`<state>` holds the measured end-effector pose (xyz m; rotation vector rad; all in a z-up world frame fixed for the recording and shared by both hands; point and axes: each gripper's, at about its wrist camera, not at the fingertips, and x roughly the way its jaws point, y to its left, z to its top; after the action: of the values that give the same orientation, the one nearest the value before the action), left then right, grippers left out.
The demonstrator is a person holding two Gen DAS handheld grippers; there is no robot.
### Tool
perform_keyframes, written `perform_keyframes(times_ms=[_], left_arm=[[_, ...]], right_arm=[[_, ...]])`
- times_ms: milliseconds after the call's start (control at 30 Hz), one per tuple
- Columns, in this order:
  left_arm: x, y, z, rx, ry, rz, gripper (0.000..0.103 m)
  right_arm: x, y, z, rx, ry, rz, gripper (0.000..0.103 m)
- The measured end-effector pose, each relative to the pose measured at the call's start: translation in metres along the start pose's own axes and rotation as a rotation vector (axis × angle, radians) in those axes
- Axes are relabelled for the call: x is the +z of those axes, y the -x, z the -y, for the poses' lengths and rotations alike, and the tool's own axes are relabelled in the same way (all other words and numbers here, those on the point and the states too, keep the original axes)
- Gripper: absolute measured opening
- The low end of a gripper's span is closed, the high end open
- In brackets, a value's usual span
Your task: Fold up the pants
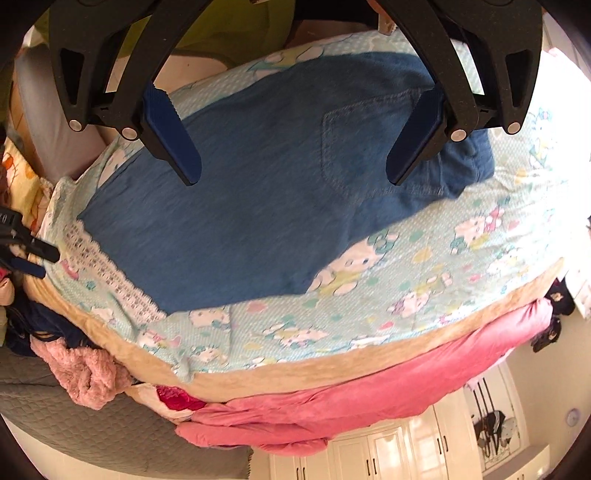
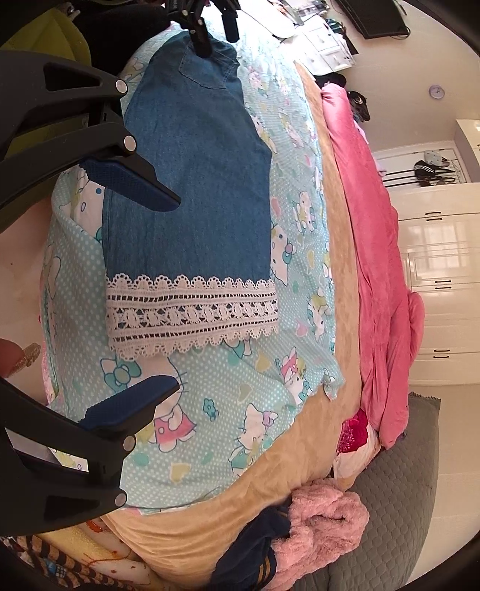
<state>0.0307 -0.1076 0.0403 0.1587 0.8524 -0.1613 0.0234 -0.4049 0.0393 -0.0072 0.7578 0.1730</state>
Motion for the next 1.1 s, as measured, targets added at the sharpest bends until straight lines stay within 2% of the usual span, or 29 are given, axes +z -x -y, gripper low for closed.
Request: perform_keyframes(times_ms=[267, 433, 700, 1100], left_arm=[[0.032, 0.000, 0.037, -0.065, -0.057, 0.030, 0.094], [0.046, -0.005, 0.061, -0.069, -0.112, 0.044, 0.095], [0.059, -0.025, 0.088, -0.096, -0.162, 0.032, 0.094], [0.069, -0.056, 0.104, -0.110, -0.183, -0.016, 0.094]], right_arm=[[-0.003, 0.004, 0.015, -0.003, -0.044, 0.016, 0.090], [-0.005, 0.004, 0.022, -0.003, -0.061, 0.024, 0.090], [-0.009, 0.005, 0.031, -0.008, -0.083, 0.030, 0.090], [-0.012, -0.006, 0.036, -0.009, -0.098, 0.023, 0.090]])
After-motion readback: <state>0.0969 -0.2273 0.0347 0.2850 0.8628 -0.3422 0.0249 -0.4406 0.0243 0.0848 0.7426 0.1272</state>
